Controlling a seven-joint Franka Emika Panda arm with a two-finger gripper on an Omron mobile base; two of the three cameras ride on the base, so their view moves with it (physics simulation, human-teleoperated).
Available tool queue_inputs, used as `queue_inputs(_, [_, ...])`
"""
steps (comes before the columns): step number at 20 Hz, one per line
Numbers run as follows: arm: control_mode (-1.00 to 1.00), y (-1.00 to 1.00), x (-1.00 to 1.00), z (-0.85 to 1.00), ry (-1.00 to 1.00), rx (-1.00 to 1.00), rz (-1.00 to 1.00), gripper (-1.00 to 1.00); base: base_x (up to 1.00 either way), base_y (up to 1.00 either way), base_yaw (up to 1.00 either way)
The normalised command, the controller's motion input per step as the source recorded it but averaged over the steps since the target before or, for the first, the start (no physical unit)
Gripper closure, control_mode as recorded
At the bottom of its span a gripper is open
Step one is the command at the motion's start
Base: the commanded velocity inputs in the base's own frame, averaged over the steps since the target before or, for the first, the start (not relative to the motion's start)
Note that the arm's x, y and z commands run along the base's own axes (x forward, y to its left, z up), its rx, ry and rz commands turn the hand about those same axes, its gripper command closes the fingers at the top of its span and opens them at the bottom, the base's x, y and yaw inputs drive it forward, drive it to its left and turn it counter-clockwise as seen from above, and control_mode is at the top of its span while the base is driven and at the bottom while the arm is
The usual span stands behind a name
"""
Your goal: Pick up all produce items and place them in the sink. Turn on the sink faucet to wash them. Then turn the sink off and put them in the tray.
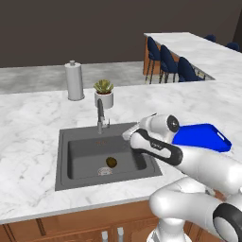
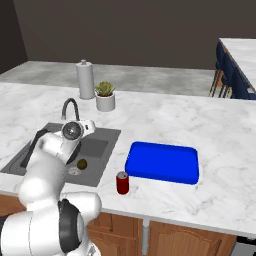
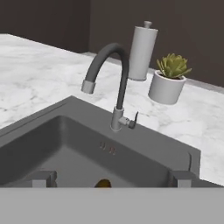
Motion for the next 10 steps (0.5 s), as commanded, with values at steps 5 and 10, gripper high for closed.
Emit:
queue_inputs(5, [-1.0, -0.03, 0.35, -0.19, -0.05, 0.07, 0.11, -1.0, 0.0, 0.0, 0.0])
queue_inputs(10, [-1.0, 0.0, 0.16, -0.28, -0.14, 0.02, 0.16, -1.0, 0.0, 0.0, 0.0])
